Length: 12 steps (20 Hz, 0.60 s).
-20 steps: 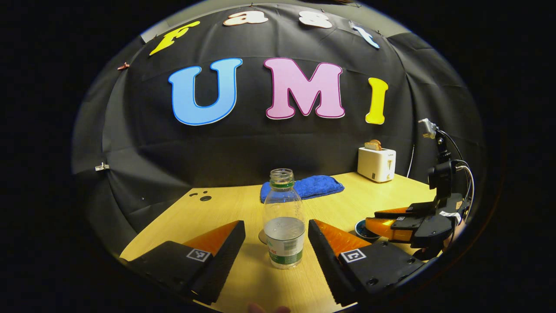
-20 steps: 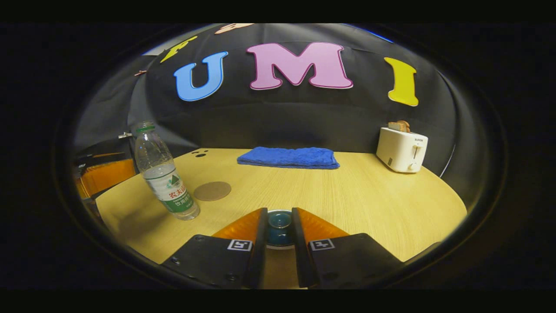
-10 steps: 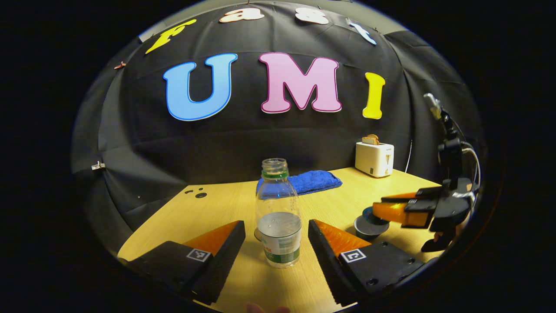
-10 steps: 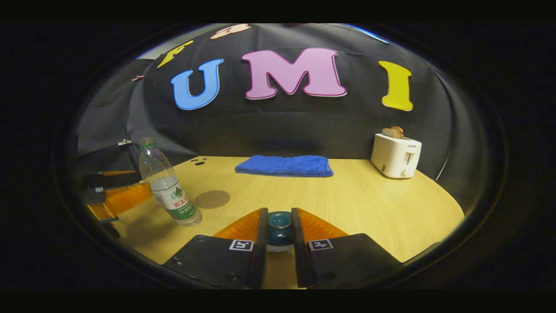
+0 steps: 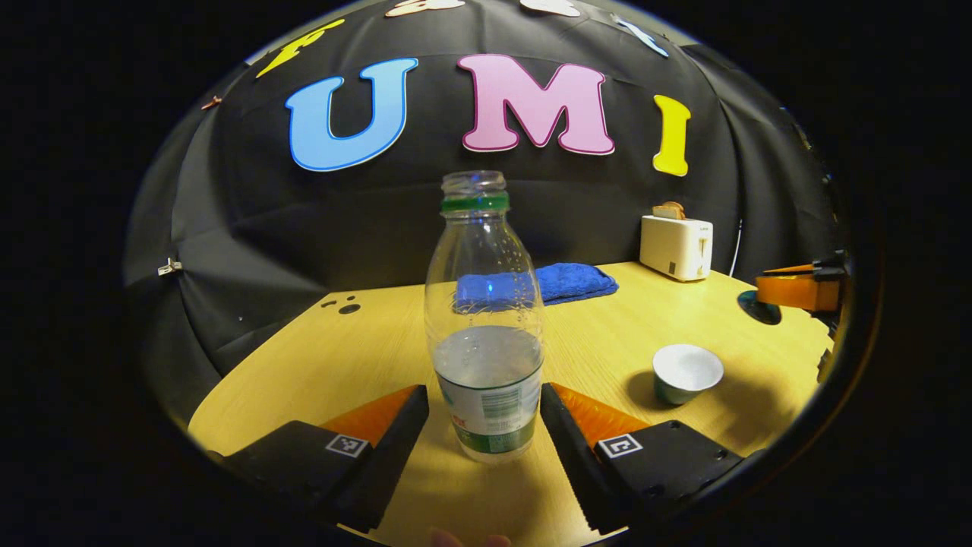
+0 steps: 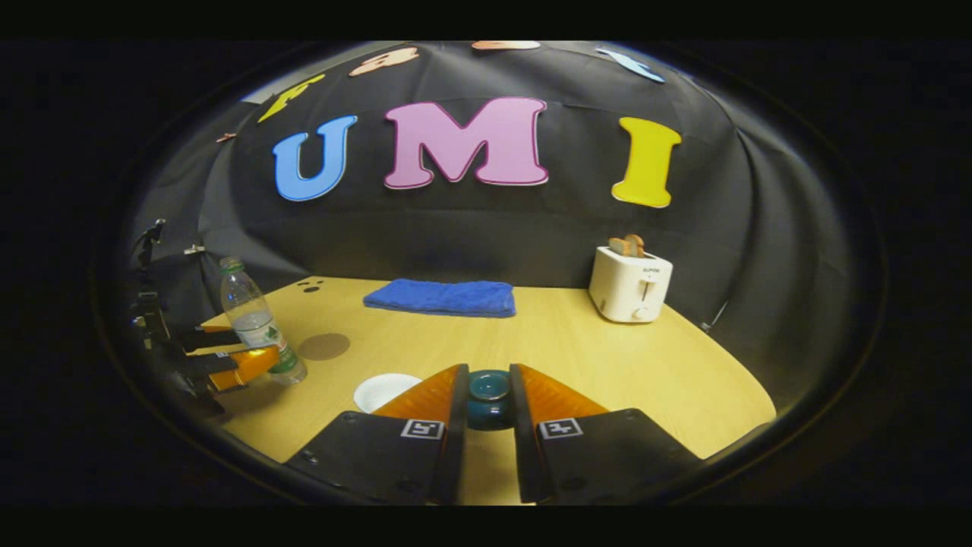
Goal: Open the teacup lid with one hand, grasp the water bottle and pour water into the teacup with the other hand; after pouring, place the water bottle on the coaster and then close the teacup lid.
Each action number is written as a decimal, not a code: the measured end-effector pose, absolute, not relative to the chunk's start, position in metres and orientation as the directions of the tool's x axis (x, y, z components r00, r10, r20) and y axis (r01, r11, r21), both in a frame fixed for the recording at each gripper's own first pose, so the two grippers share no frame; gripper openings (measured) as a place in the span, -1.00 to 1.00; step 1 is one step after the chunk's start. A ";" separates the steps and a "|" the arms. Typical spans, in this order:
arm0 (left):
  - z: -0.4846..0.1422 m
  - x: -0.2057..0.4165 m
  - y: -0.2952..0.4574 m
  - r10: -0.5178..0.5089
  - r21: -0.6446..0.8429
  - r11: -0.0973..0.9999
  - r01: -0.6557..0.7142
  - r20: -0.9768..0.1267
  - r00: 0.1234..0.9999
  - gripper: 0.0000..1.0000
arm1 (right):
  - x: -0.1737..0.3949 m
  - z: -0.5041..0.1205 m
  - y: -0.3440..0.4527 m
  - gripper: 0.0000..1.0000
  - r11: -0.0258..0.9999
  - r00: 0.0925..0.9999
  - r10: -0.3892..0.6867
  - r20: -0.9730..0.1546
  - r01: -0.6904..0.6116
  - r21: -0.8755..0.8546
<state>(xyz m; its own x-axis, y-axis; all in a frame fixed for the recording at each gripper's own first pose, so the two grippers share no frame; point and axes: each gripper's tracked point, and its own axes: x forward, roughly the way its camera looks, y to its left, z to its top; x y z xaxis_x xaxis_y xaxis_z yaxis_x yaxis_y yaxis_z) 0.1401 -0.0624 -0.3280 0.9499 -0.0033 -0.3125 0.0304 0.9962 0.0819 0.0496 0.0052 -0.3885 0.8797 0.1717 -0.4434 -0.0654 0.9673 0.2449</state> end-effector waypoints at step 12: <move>-0.323 0.144 -0.033 0.233 0.533 0.846 0.006 -0.380 0.895 0.54 | 0.050 -0.379 -0.031 -0.39 0.978 0.890 0.111 -0.441 -0.019 0.207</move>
<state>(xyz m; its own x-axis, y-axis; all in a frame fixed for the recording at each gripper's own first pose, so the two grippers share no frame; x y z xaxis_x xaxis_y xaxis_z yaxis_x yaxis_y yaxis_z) 0.1438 -0.0334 -0.3228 0.8951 0.2329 -0.3803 0.0062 0.8461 0.5329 0.0501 -0.0313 -0.3790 0.8904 0.1112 -0.4414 -0.0194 0.9781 0.2073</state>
